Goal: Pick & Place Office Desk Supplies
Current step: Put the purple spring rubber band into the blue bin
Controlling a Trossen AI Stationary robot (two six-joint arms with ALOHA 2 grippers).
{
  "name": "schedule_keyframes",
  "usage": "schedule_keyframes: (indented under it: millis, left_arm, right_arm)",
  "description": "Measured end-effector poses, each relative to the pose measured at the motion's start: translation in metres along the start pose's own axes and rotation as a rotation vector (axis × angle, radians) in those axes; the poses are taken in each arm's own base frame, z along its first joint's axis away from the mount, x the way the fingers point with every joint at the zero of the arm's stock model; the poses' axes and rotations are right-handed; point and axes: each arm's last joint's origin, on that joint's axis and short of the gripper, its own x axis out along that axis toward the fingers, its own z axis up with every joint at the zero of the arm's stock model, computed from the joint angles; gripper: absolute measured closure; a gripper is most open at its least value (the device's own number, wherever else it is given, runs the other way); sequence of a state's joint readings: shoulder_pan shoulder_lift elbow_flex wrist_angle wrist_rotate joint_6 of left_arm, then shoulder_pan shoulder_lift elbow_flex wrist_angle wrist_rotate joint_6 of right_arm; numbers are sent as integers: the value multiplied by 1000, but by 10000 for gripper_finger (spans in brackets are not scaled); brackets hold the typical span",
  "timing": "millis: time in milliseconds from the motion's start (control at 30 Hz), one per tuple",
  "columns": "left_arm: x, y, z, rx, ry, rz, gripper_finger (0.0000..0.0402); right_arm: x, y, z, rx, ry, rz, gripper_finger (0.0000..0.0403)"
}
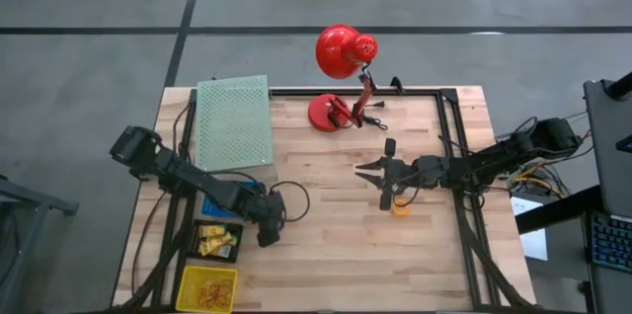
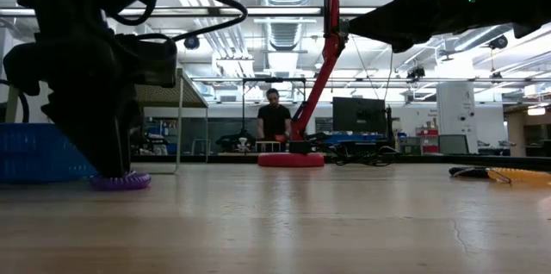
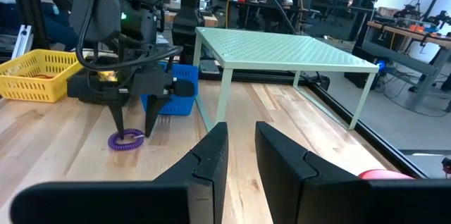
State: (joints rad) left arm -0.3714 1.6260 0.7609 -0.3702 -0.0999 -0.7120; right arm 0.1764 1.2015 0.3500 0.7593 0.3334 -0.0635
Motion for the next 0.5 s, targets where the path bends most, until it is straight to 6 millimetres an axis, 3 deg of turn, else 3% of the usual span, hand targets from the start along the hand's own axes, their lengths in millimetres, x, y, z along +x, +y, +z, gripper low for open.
schedule_keyframes:
  millis: [200, 500]
  left_arm:
    - [0, 1, 0, 7, -10, 18, 232]
    - [0, 1, 1, 7, -26, 30, 307]
  right_arm:
    - [0, 0, 0, 0, 0, 0, 335]
    - [0, 0, 0, 0, 0, 0, 335]
